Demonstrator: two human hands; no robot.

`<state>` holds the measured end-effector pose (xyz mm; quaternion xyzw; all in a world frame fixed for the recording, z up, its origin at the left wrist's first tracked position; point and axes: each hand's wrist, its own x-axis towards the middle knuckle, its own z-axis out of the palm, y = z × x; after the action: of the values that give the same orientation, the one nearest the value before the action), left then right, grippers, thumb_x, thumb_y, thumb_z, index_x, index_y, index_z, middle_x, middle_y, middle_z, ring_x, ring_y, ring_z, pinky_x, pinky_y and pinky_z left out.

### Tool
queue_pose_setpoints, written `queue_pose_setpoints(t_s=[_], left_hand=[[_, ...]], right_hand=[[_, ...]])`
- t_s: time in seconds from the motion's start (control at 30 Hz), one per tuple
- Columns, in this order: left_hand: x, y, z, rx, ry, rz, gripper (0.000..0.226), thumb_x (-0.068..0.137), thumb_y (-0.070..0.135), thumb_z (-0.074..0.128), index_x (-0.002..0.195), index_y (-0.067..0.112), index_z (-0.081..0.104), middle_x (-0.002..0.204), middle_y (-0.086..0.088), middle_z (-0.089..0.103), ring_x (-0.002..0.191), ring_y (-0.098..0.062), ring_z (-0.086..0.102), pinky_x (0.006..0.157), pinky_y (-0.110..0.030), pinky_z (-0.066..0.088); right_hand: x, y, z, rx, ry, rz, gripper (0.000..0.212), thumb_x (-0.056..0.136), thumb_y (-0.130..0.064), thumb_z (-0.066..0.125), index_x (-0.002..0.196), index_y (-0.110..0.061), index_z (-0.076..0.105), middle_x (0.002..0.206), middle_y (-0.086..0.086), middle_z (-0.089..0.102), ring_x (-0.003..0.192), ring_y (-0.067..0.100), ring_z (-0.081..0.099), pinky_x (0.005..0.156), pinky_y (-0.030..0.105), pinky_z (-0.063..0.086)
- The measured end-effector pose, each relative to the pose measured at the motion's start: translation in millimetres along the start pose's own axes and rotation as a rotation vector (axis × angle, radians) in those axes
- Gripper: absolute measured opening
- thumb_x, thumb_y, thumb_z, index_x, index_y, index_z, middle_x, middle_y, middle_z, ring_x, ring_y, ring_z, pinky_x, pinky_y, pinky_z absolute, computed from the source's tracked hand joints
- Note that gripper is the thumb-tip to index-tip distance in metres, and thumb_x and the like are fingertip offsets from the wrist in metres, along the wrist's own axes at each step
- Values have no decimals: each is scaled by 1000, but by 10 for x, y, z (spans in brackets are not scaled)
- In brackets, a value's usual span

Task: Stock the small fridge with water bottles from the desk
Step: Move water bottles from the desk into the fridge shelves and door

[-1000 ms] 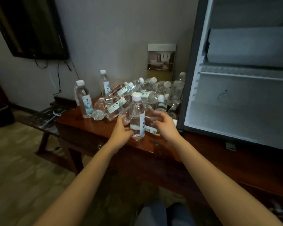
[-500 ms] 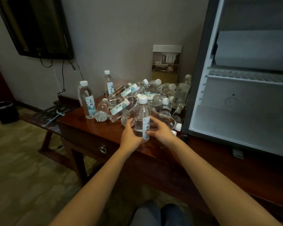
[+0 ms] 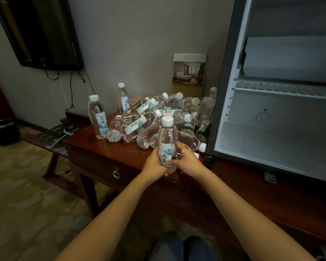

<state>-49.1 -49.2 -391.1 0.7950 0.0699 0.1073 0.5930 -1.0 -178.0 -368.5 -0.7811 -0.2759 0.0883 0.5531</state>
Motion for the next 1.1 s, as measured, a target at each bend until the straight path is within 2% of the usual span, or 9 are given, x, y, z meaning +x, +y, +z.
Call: queue_pose_setpoints(t_s=[0.1, 0.27, 0.4, 0.5, 0.6, 0.73, 0.83, 1.0, 1.1], left_hand=[[-46, -30, 37, 15, -13, 9, 89, 42, 25, 88, 121, 24, 47, 114, 0, 66, 104, -18, 64, 84, -49, 55], [-182, 121, 201, 57, -8, 54, 72, 54, 9, 87, 114, 22, 50, 107, 3, 65, 99, -15, 63, 85, -41, 55], [-188, 275, 391, 72, -51, 128, 68, 55, 10, 88, 110, 28, 51, 102, 8, 66, 96, -11, 63, 82, -36, 56], [-174, 461, 600, 47, -70, 173, 65, 55, 19, 88, 109, 29, 53, 99, 11, 65, 94, -8, 63, 83, -35, 55], [-172, 649, 855, 10, -86, 203, 67, 45, 45, 82, 106, 31, 56, 98, 10, 68, 92, -9, 65, 84, -39, 55], [-212, 854, 1209, 0, -151, 254, 73, 47, 50, 80, 112, 28, 57, 102, 9, 68, 94, -9, 65, 84, -42, 55], [-269, 997, 1430, 12, -193, 308, 70, 45, 55, 80, 108, 34, 56, 100, 9, 68, 93, -8, 65, 83, -41, 56], [-382, 1336, 1737, -6, -256, 402, 60, 60, 36, 84, 111, 32, 54, 101, 10, 67, 92, -7, 64, 83, -38, 56], [-395, 1642, 1887, -9, -254, 465, 63, 61, 36, 84, 116, 24, 54, 101, 8, 65, 93, -8, 61, 80, -32, 54]], right_hand=[[-125, 13, -46, 64, -1, 12, 61, 72, 2, 74, 126, -12, 49, 112, -1, 63, 101, 13, 62, 85, 20, 51], [-330, 26, -204, 106, 17, 15, 60, 75, 2, 71, 128, -11, 48, 120, 4, 62, 108, 15, 61, 93, 27, 50], [-527, -11, -468, 138, 55, 16, 57, 78, 3, 68, 129, -12, 47, 120, 3, 62, 109, 14, 61, 93, 26, 51], [-683, -69, -723, 166, 146, 21, 52, 80, -1, 68, 127, -12, 48, 119, 3, 63, 107, 13, 62, 89, 27, 53], [-847, -153, -997, 161, 260, 29, 39, 84, -10, 66, 118, -15, 48, 107, -1, 66, 93, 5, 64, 75, 19, 55], [-1100, -217, -1354, 132, 335, 57, 39, 84, -17, 68, 118, -20, 48, 107, 1, 67, 95, 11, 66, 79, 25, 56], [-1295, -251, -1577, 115, 392, 71, 39, 83, -15, 69, 118, -17, 51, 108, 7, 68, 95, 16, 68, 81, 28, 56], [-1568, -425, -1896, 67, 508, 53, 46, 82, -12, 70, 124, -8, 53, 110, 12, 67, 97, 22, 67, 81, 31, 57], [-1642, -601, -2079, 63, 627, 23, 39, 81, -13, 71, 116, -10, 54, 110, 9, 65, 101, 22, 64, 85, 35, 55]])
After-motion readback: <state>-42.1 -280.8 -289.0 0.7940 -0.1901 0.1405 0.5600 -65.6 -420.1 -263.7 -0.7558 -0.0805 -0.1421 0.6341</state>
